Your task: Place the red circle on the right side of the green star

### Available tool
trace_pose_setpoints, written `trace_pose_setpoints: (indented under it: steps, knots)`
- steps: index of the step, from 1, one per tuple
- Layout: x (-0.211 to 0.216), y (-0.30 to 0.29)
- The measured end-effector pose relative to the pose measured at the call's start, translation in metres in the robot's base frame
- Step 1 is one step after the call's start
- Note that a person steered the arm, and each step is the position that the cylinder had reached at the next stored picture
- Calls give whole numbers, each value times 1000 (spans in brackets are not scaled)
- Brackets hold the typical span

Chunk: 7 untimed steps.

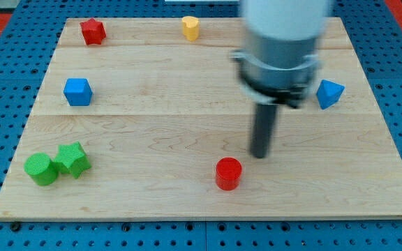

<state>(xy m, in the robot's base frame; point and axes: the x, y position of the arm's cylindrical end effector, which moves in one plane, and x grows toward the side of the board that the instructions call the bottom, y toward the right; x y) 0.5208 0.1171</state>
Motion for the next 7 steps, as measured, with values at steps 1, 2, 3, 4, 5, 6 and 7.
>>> trace_pose_setpoints:
  steps: [1,2,3,4,5,6,7]
  knots:
    - [34,35]
    - [43,-34]
    - [43,-90]
    - [40,-125]
    - [27,-204]
    - [22,-214]
    - [16,-220]
